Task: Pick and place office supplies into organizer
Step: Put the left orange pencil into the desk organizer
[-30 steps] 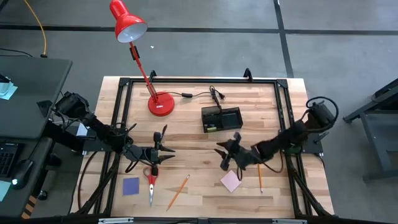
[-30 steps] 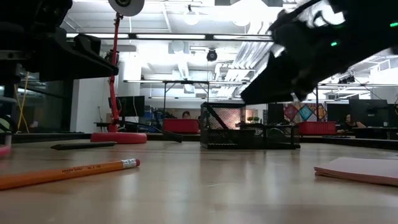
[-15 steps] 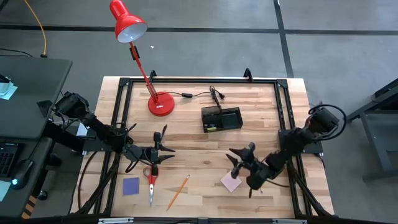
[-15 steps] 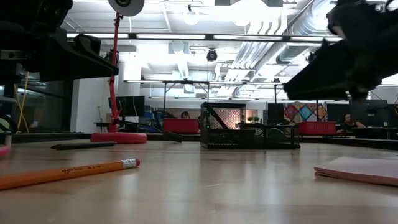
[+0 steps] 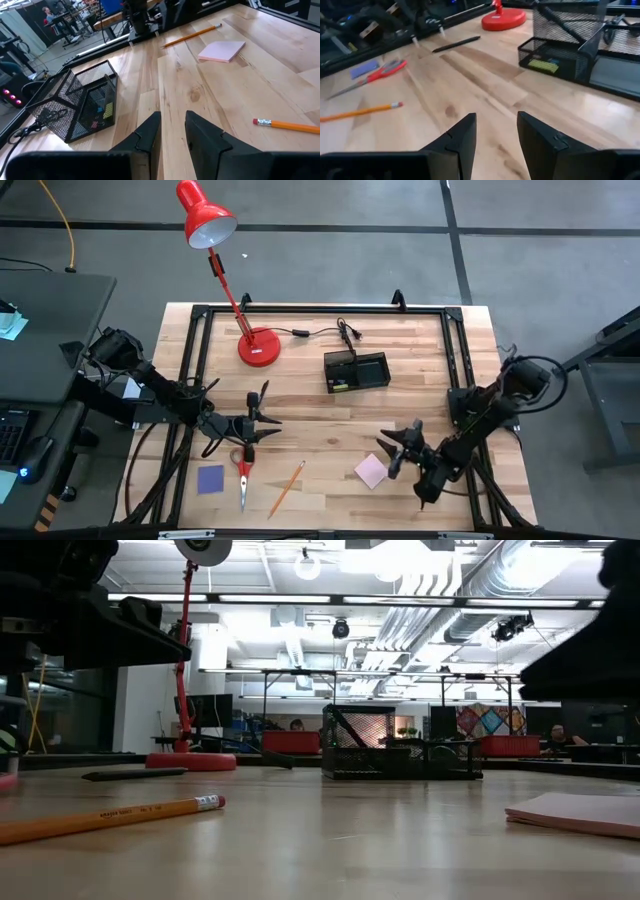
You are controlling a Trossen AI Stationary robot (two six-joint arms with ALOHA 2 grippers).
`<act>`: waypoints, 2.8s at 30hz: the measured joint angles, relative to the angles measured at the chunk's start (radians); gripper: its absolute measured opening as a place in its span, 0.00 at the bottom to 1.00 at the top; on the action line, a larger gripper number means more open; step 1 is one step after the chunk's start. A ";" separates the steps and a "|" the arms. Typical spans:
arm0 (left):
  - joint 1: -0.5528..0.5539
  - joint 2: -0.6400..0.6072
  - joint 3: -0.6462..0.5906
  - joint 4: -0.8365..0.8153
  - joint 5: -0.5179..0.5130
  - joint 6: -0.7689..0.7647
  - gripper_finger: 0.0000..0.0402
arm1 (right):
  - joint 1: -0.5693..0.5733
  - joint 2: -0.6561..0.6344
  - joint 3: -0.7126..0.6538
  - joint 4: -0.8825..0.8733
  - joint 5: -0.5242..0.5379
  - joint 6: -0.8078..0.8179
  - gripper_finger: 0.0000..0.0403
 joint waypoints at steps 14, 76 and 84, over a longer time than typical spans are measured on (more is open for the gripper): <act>0.000 0.000 0.000 0.000 0.000 -0.001 0.20 | 0.052 0.000 0.000 -0.006 -0.332 -0.030 0.33; -0.074 0.012 0.021 0.005 0.048 -0.231 0.20 | -0.551 0.028 0.000 0.603 -1.174 -1.290 0.33; -0.106 0.101 0.151 0.025 -0.006 -0.250 0.20 | -0.547 0.028 0.000 0.465 -1.174 -1.277 0.33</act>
